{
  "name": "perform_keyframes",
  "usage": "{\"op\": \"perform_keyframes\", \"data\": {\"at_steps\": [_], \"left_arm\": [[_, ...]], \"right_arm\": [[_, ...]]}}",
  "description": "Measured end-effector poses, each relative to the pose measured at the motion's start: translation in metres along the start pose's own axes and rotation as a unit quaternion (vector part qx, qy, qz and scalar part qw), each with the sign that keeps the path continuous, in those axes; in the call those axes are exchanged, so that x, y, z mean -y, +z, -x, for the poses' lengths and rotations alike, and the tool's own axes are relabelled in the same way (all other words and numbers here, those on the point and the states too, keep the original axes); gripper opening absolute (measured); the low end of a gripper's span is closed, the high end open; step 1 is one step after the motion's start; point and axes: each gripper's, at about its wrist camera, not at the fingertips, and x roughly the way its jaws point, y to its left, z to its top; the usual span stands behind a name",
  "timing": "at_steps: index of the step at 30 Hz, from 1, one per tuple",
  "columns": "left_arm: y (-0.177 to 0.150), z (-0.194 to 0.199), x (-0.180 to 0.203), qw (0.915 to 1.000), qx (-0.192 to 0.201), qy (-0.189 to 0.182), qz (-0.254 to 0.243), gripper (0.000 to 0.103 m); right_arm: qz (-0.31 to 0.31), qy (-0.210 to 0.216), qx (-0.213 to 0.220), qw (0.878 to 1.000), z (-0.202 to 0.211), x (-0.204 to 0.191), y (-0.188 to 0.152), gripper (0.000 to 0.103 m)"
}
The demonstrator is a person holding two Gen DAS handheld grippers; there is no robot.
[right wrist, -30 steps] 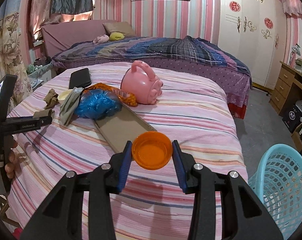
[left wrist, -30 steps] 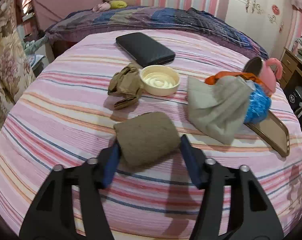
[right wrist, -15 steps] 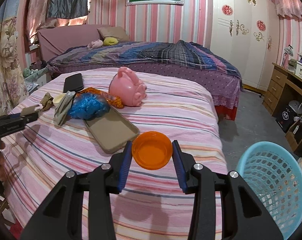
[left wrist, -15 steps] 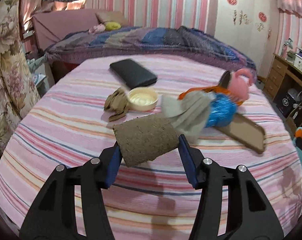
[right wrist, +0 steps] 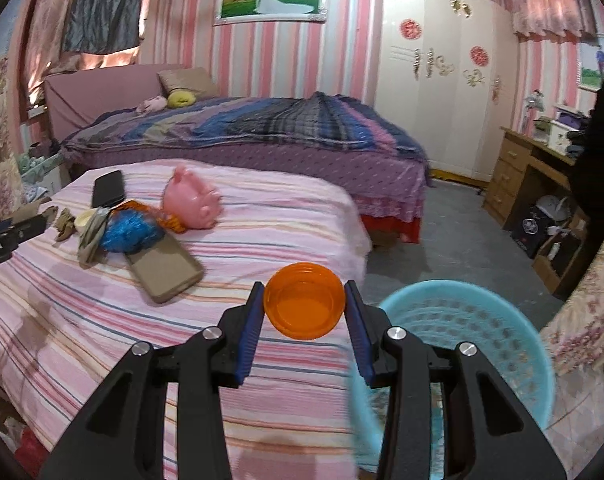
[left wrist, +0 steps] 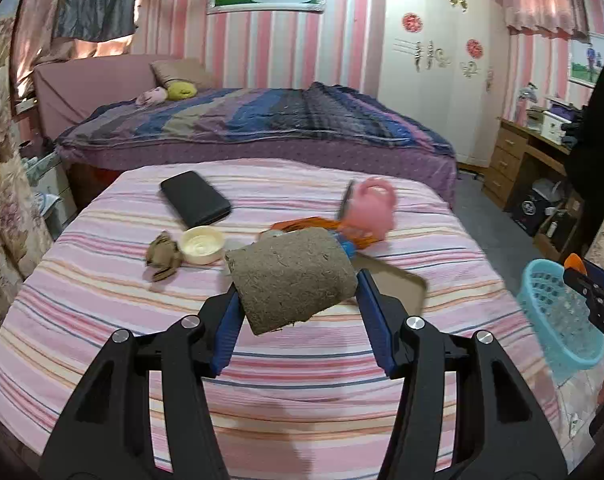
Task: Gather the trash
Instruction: 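Carry the cap and tube over the blue basket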
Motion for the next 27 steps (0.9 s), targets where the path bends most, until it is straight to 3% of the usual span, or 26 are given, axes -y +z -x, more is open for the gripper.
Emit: {"op": "perform_keyframes", "data": {"at_steps": [14, 27], "left_arm": [[0.003, -0.012, 0.081, 0.9962, -0.006, -0.08, -0.034, 0.053], [-0.006, -0.035, 0.195, 0.983, -0.016, -0.16, -0.089, 0.053]], "right_arm": [[-0.039, -0.082, 0.016, 0.996, 0.034, 0.082, -0.004, 0.04], [-0.088, -0.129, -0.003, 0.988, 0.034, 0.161, -0.037, 0.04]]}}
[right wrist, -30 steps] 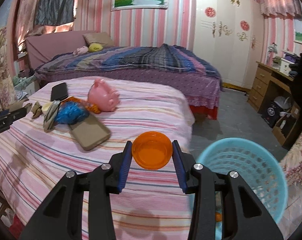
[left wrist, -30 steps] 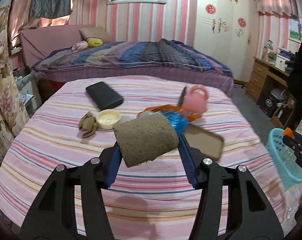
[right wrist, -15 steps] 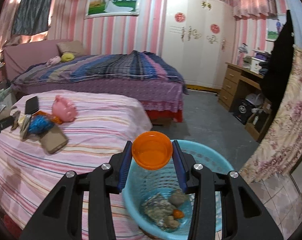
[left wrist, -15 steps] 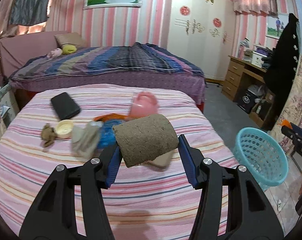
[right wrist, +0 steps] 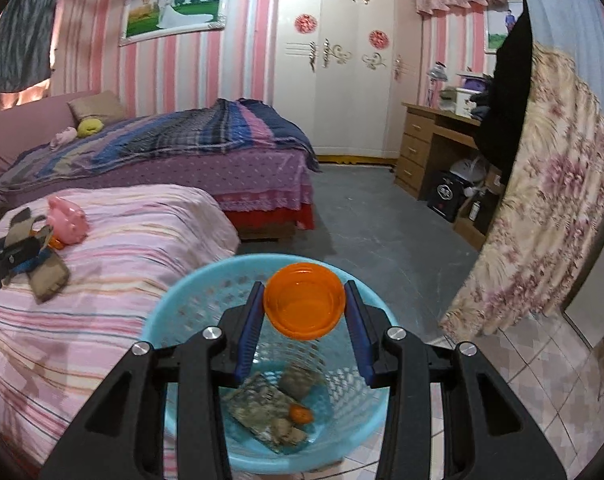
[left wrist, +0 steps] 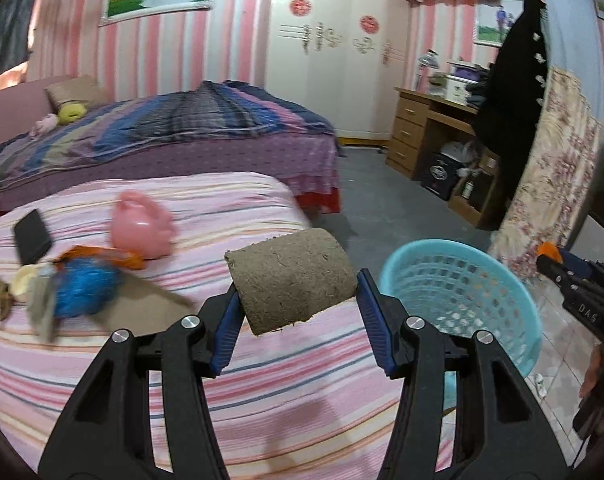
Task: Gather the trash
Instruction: 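Carry the cap and tube over the blue basket, then open the left tool to drop the tube while the right tool opens to drop the cap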
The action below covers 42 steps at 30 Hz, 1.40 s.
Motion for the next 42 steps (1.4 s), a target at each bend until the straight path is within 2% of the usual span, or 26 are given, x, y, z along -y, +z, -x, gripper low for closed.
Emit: {"op": "perform_keyframes", "data": {"at_steps": [9, 18, 19, 20, 22, 32, 37, 42], "left_arm": [[-0.011, -0.047, 0.072, 0.9969, -0.02, -0.042, -0.063, 0.053], [-0.011, -0.076, 0.084, 0.9946, -0.039, -0.073, -0.063, 0.054], [-0.011, -0.076, 0.086, 0.9943, -0.039, -0.073, -0.068, 0.06], [-0.012, -0.076, 0.087, 0.9944, -0.038, -0.067, -0.072, 0.073], [-0.013, -0.074, 0.084, 0.9956, -0.026, -0.046, -0.077, 0.088], [-0.008, -0.061, 0.061, 0.9971, 0.0, 0.002, -0.076, 0.094], [-0.008, -0.048, 0.042, 0.9982, 0.006, 0.011, -0.058, 0.097], [-0.011, -0.037, 0.025, 0.9978, 0.014, 0.035, -0.055, 0.097]], "right_arm": [[-0.038, -0.014, -0.017, 0.999, -0.017, 0.037, -0.018, 0.04], [-0.046, -0.021, -0.03, 0.998, -0.031, 0.044, -0.025, 0.04], [-0.045, -0.021, -0.031, 0.998, -0.032, 0.043, -0.025, 0.04], [-0.044, -0.022, -0.032, 0.998, -0.033, 0.042, -0.025, 0.04], [-0.041, -0.022, -0.033, 0.998, -0.035, 0.04, -0.025, 0.04], [-0.039, -0.022, -0.034, 0.998, -0.036, 0.031, -0.029, 0.04], [-0.04, -0.018, -0.033, 0.999, -0.037, 0.025, -0.029, 0.04], [-0.038, -0.014, -0.027, 0.999, -0.039, 0.017, -0.026, 0.041]]}}
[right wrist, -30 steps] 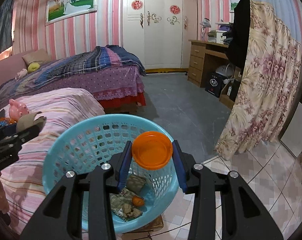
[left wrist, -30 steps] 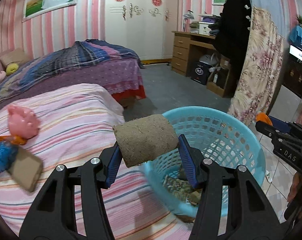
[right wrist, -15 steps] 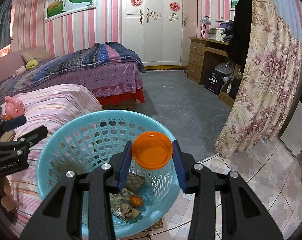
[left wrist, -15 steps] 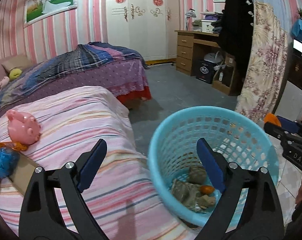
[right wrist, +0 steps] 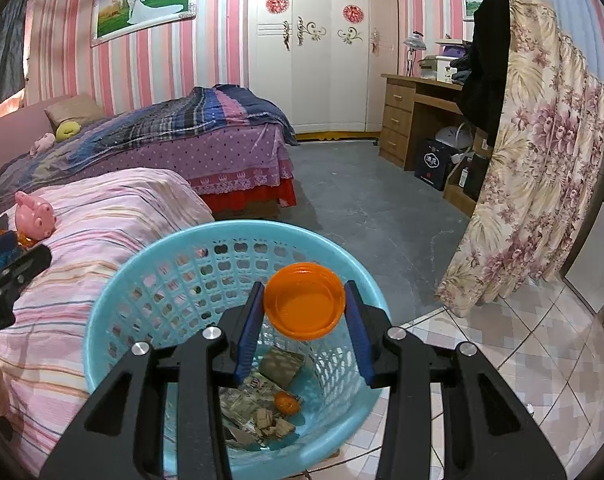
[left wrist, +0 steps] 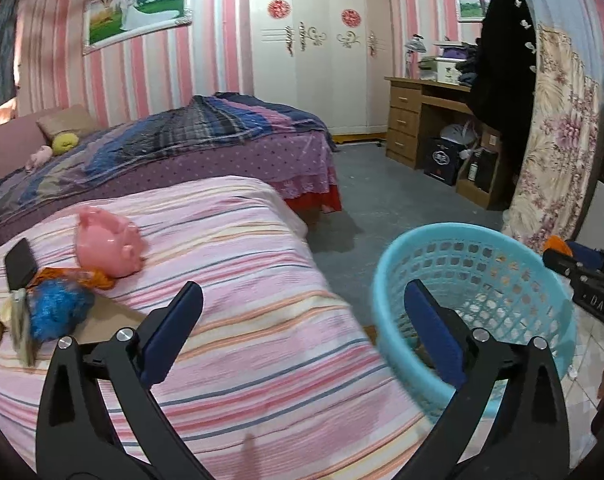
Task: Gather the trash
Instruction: 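Open the left tool to drop the tube while the right tool opens to drop the cap, then move both tools back over the bed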
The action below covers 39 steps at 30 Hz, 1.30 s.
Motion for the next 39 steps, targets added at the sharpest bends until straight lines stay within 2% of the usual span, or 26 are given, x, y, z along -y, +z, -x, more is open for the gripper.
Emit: {"op": "perform_keyframes", "data": {"at_steps": [1, 2, 3, 4, 10, 21, 34, 39], "left_arm": [[-0.001, 0.003, -0.005, 1.0, 0.001, 0.004, 0.002, 0.097], [-0.001, 0.005, -0.009, 1.0, 0.001, 0.007, 0.006, 0.097], [-0.001, 0.008, -0.016, 0.9999, 0.002, 0.009, 0.012, 0.097], [-0.001, 0.01, -0.02, 0.9998, 0.002, 0.01, 0.017, 0.097], [-0.002, 0.028, -0.049, 0.9986, 0.013, 0.028, 0.042, 0.097], [-0.015, 0.065, -0.128, 0.9919, 0.023, 0.092, 0.084, 0.097], [-0.05, 0.113, -0.241, 0.9762, 0.013, 0.165, 0.141, 0.097], [-0.063, 0.122, -0.271, 0.9701, 0.004, 0.193, 0.148, 0.097]], "right_arm": [[0.0, 0.001, 0.002, 1.0, 0.0, -0.003, 0.001, 0.041], [0.0, 0.001, 0.003, 1.0, -0.001, -0.004, 0.001, 0.048], [-0.002, 0.002, 0.004, 1.0, -0.001, -0.007, 0.001, 0.066], [-0.005, 0.004, 0.009, 1.0, 0.0, -0.009, 0.002, 0.075], [0.002, 0.001, 0.016, 1.0, 0.002, -0.028, 0.0, 0.089], [0.015, 0.023, 0.015, 1.0, 0.004, -0.067, 0.002, 0.091], [0.06, 0.073, 0.025, 0.995, 0.017, -0.157, 0.007, 0.091], [0.07, 0.093, 0.023, 0.993, 0.02, -0.188, 0.006, 0.092]]}}
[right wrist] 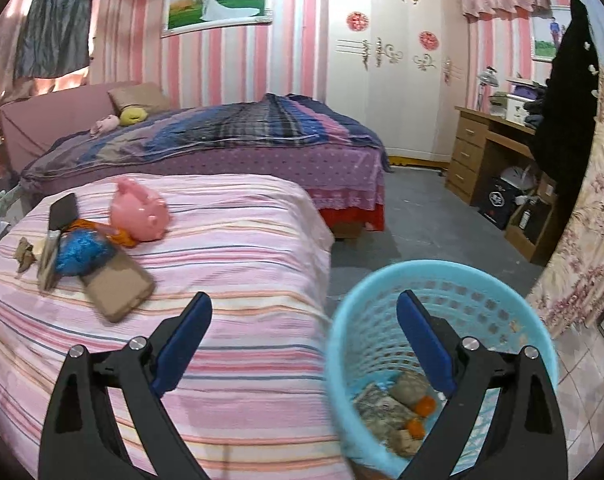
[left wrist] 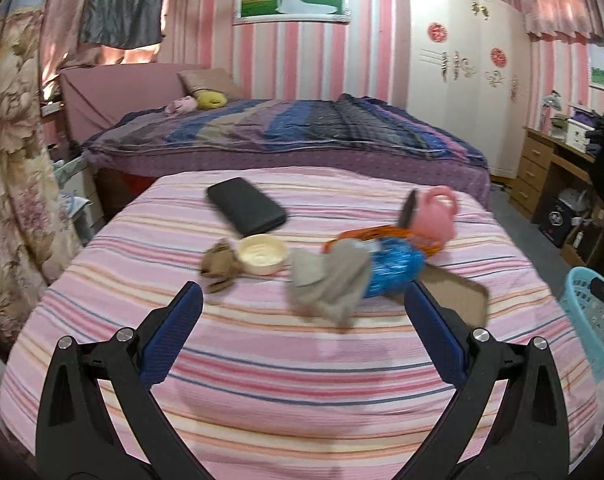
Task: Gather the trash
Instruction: 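Move both tools back over the bed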
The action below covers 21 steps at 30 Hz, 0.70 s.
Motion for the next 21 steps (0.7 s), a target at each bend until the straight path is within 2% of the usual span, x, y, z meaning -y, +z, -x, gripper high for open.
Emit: {"op": "perform_keyframes", "data": {"at_steps": [7, 16, 21], "left_arm": [[-0.004, -0.015, -0.04, 0.9991, -0.01, 0.024, 0.034, 0.097], [0.001, -0.047, -0.08, 0.9972, -0.016, 0.058, 0.044, 0.097], [0.004, -0.07, -0.094, 0.9968, -0.032, 0.05, 0.054, 0.097]], "right_arm": [[0.019, 0.029, 0.009, 0.999, -0.003, -0.044, 0.007, 0.092], [0.046, 0.055, 0.02, 0.997, -0.012, -0.095, 0.012, 0.092], [0.05, 0.078, 0.025, 0.995, -0.02, -0.123, 0.019, 0.092]]}}
